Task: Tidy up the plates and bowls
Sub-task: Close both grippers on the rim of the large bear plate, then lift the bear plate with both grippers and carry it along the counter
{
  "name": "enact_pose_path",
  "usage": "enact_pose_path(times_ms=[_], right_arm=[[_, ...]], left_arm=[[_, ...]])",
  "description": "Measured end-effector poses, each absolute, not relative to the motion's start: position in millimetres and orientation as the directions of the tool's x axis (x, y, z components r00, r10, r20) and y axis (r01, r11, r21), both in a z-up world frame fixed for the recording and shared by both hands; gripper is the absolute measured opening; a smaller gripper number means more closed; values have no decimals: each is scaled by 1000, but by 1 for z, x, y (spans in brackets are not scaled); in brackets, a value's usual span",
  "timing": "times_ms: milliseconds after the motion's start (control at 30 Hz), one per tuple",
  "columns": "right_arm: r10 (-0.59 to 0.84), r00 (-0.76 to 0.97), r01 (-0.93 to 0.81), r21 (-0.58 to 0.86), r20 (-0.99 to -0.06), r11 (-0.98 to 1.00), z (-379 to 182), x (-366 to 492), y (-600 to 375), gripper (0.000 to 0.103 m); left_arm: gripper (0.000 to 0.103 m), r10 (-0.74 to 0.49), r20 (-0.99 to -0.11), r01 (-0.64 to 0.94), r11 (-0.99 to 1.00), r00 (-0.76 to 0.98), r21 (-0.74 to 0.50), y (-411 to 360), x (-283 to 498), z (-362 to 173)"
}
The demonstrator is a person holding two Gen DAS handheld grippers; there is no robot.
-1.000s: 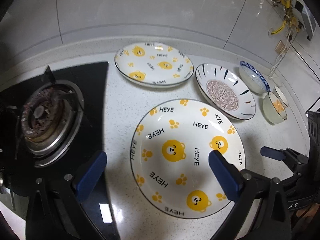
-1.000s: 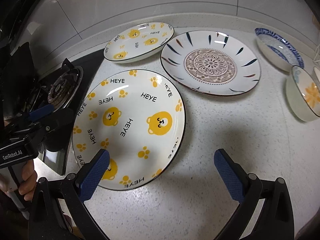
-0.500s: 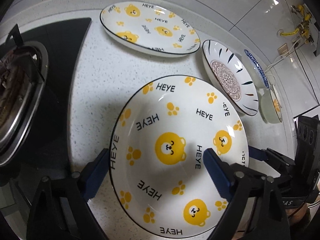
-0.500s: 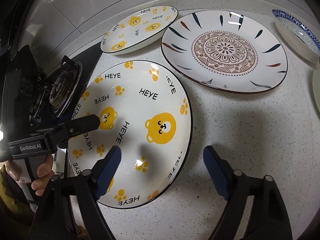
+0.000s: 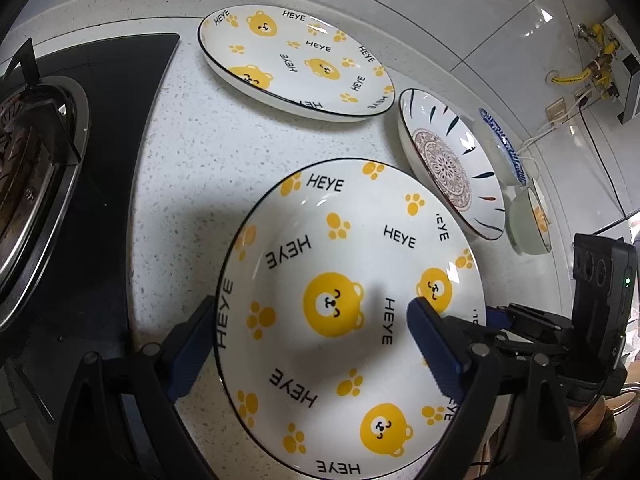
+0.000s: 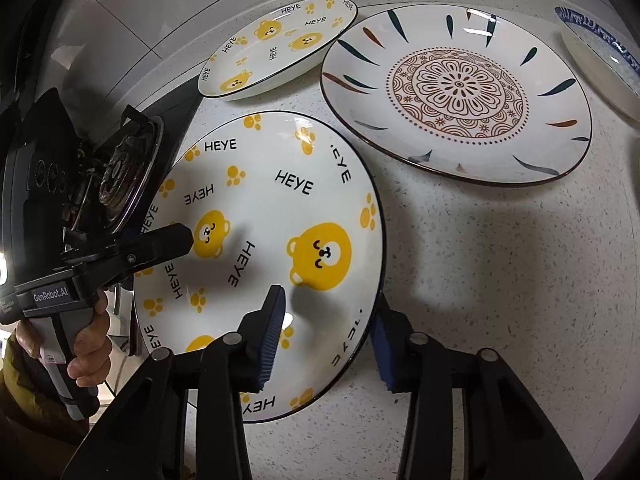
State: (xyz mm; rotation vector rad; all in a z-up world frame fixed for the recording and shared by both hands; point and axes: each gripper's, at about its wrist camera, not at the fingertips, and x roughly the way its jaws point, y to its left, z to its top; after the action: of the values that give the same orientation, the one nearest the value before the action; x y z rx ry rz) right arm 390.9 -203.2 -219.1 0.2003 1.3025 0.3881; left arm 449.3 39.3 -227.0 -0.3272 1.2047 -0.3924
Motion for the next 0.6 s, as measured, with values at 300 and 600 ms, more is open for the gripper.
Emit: enact_pose_path(times_ms=[300,600], right_arm=[[399,202,-164,370,-895,914,-220,391,-207,26],[432,188,-136,412,-882,901,-222,392,-218,16]], left_arm=[[93,-459,-838,138,889,295,-438,38,449,-227],[65,-492,-842,93,870,219,-484,47,459,-228]])
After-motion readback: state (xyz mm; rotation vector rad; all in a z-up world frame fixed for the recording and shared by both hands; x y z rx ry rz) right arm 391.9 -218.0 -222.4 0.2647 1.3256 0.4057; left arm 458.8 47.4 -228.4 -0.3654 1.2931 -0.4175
